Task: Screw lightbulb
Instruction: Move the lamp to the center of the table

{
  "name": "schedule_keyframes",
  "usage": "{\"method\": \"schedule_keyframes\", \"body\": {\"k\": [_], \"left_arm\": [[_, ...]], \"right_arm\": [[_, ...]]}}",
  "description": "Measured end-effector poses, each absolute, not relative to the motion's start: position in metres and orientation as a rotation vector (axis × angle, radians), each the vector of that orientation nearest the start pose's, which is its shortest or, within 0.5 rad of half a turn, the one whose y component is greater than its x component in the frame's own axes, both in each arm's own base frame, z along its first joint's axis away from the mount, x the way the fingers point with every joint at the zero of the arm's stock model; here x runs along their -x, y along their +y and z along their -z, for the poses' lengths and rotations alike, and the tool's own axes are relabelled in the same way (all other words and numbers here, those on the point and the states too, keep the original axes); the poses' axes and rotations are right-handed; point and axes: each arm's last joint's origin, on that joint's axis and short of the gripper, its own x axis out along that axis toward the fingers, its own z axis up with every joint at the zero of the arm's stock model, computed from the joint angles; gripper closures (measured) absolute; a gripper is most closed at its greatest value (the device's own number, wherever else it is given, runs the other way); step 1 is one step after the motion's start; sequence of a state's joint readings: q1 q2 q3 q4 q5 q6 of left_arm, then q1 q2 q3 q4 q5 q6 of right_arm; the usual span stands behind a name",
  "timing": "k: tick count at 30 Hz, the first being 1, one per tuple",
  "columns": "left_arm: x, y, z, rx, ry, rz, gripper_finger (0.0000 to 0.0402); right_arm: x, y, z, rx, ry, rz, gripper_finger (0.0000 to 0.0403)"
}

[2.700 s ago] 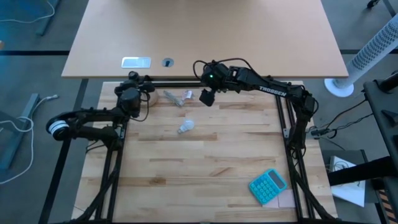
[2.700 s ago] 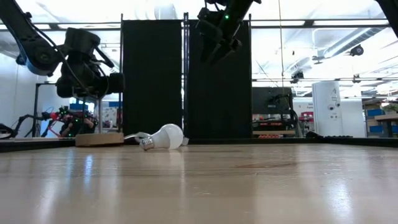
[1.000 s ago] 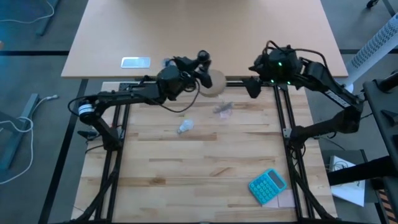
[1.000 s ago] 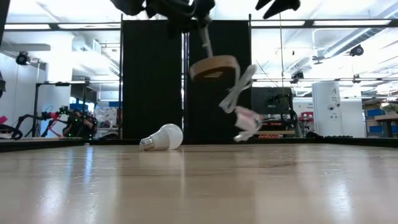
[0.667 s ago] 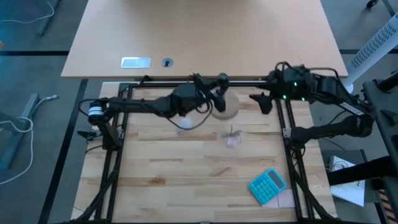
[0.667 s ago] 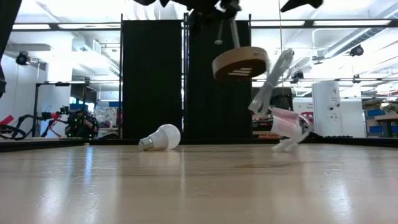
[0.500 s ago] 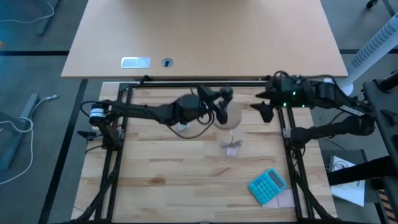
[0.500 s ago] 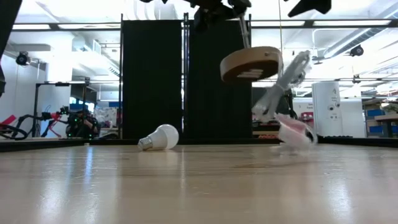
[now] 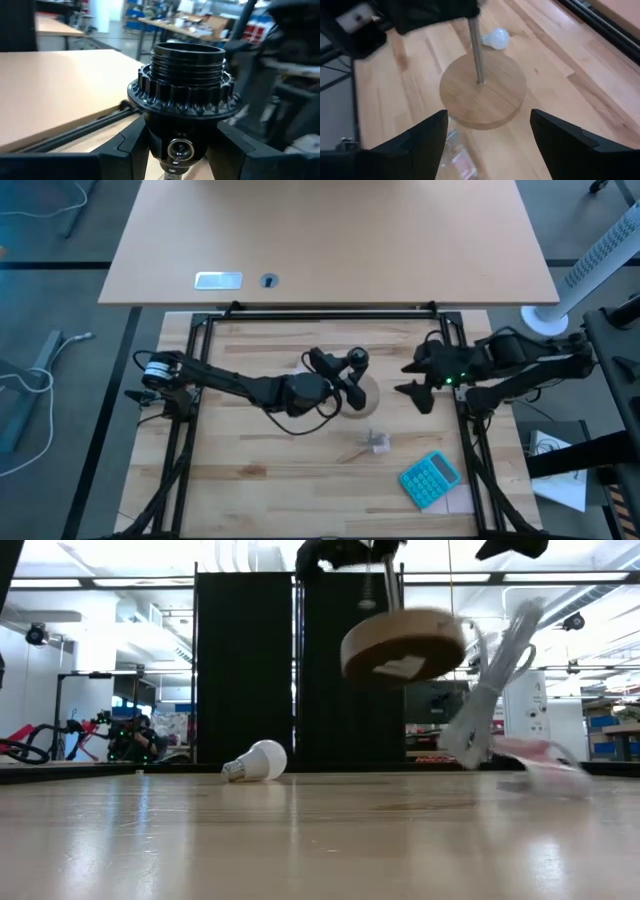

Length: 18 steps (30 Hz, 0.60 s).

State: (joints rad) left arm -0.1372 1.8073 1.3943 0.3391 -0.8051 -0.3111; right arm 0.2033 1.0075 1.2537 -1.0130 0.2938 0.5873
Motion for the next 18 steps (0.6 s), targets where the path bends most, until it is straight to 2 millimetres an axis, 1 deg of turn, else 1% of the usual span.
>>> {"method": "schedule_keyframes", "body": {"k": [6, 9, 11, 14, 18], "left_arm": [[-0.423, -0.024, -0.266, 0.199, 0.048, -0.744, 0.0251], [-0.424, -0.019, -0.243, 0.200, 0.052, -0.756, 0.0251], [-0.424, -0.015, -0.232, 0.211, 0.036, -0.756, 0.0251], [-0.423, -0.009, -0.221, 0.228, 0.004, -0.768, 0.0251], [-0.425, -0.005, -0.204, 0.178, 0.026, -0.785, 0.0251]], "right_arm": [[-0.181, 0.035, -0.371, -0.313, 0.709, 0.335, 0.0120], [-0.186, 0.042, -0.367, -0.324, 0.729, 0.323, 0.0115], [-0.189, 0.050, -0.363, -0.342, 0.745, 0.311, 0.0114], [-0.191, 0.064, -0.359, -0.353, 0.768, 0.281, 0.0116], [-0.192, 0.082, -0.354, -0.355, 0.792, 0.243, 0.0120]]}}
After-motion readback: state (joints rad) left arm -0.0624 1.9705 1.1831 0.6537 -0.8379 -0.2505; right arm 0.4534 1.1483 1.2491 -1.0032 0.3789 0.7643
